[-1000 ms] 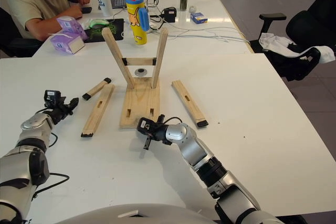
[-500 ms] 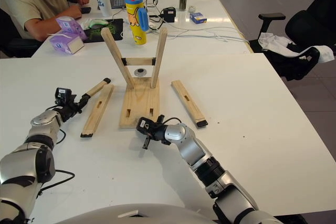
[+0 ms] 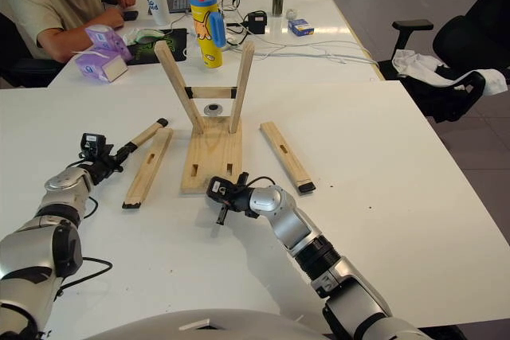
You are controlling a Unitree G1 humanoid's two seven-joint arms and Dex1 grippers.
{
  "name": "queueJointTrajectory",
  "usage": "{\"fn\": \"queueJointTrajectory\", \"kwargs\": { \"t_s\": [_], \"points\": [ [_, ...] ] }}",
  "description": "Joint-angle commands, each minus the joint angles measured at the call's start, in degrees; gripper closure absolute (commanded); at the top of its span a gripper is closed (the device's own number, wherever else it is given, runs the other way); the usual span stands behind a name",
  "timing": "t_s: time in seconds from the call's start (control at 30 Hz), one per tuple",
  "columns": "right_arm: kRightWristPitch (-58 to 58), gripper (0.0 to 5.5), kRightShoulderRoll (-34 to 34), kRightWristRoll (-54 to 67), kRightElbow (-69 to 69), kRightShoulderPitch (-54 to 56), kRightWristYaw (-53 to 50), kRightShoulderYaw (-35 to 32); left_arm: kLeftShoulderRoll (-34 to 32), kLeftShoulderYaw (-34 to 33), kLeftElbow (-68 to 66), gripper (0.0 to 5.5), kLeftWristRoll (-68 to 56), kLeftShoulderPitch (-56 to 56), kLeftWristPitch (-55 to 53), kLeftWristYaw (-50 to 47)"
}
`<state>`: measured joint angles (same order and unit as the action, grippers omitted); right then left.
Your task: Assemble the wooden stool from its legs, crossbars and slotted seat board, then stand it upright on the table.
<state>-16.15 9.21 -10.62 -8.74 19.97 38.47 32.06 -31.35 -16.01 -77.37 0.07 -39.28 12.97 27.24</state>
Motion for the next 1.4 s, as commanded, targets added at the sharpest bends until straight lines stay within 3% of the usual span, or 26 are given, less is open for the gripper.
{"fn": "queueJointTrajectory", "kwargs": {
  "t_s": [0.03,1.4],
  "points": [
    [0.4,5.50,0.2,-0.2,-0.4,1.4,0.3,-0.4,-1.5,-0.5,-0.4,3.13,0.3,0.3,-1.0,-0.6],
    [2.8,5.50,0.7,-1.0,-2.2,3.4,2.1,0.4,-0.2,-2.6,-0.4,3.13,-0.3,0.1,-1.0,1.3]
  ]
}}
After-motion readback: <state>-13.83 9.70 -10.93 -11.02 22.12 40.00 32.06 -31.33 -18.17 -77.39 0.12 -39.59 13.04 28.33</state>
